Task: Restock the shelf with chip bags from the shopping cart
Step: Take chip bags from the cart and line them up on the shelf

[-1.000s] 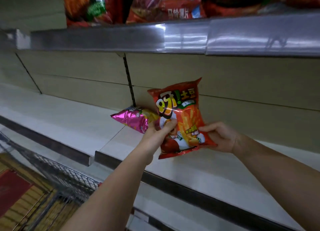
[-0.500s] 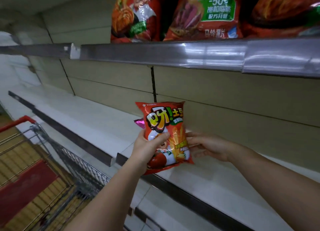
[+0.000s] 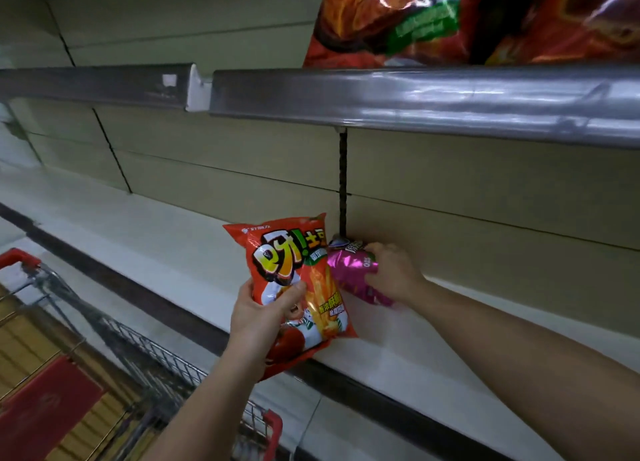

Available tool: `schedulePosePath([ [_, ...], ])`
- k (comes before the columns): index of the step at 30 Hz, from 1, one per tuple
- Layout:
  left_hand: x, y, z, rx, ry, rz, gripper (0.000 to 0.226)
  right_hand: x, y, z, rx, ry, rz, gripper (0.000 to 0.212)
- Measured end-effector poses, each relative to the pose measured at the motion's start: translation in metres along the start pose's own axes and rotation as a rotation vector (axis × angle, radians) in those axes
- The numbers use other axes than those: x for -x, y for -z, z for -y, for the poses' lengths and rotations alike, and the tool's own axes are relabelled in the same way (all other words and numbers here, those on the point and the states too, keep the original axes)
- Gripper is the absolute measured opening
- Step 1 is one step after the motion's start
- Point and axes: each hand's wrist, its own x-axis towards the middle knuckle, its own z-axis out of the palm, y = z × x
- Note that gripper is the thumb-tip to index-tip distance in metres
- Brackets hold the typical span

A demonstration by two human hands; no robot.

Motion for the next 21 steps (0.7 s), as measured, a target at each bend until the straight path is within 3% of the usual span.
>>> schedulePosePath([
  [6, -0.038, 0.016, 0.004, -0.014, -0.001, 0.080, 0.070, -0.034, -0.035, 0.006, 0.191, -0.044, 0.045, 0.075],
  [10, -0.053, 0.018, 0.013, -0.018, 0.028, 0.119, 0.069, -0.027, -0.050, -0.005, 0.430, -0.065, 0.032, 0.056],
  [12, -0.057, 0.014, 0.016, -0.022, 0.036, 0.134, 0.068, -0.018, -0.053, -0.003, 0.490, -0.026, -0.106, 0.035],
  [15, -0.060, 0.005, 0.019, -0.033, 0.052, 0.164, 0.065, -0.007, -0.049, -0.002, 0.473, 0.072, -0.224, 0.020],
  [21, -0.062, -0.001, 0.014, -0.044, 0.034, 0.143, 0.065, -0.034, -0.040, -0.026, 0.253, 0.017, -0.008, 0.030],
])
